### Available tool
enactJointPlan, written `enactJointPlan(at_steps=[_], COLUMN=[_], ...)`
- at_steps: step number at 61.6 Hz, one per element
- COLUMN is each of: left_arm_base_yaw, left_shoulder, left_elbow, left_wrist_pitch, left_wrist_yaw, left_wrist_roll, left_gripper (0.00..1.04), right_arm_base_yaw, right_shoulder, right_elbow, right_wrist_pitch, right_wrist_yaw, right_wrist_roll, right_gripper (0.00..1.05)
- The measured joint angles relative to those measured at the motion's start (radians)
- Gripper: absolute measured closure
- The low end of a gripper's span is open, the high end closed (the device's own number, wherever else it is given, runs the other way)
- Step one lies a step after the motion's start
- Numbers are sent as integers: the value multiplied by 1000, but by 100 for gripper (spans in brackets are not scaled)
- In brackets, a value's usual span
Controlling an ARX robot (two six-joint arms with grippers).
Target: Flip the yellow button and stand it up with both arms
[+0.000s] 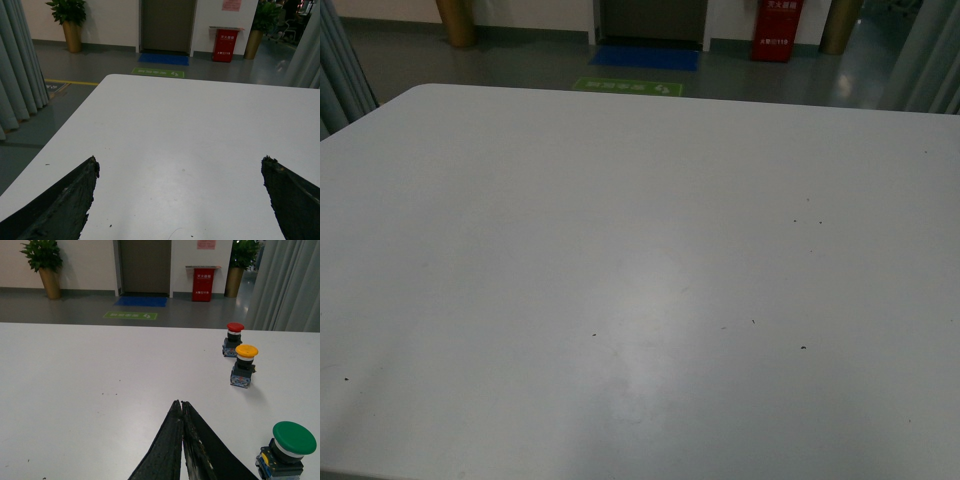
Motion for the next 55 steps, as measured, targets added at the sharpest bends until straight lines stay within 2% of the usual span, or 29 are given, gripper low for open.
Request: enactJointPlan(at_steps=[25,55], left_arm_base_yaw=[0,0], left_shoulder=[0,0], left_elbow=[0,0], left_wrist_pitch=[0,0], left_wrist_yaw=[0,0], left_wrist_roll=[0,0], left_gripper=[7,7], right_arm_base_yaw=[0,0], right_shoulder=[-215,-358], right_elbow=[0,0], right_wrist_pitch=[-204,-346], right_wrist_yaw=[0,0], right_wrist_roll=[0,0], right_gripper=[101,101])
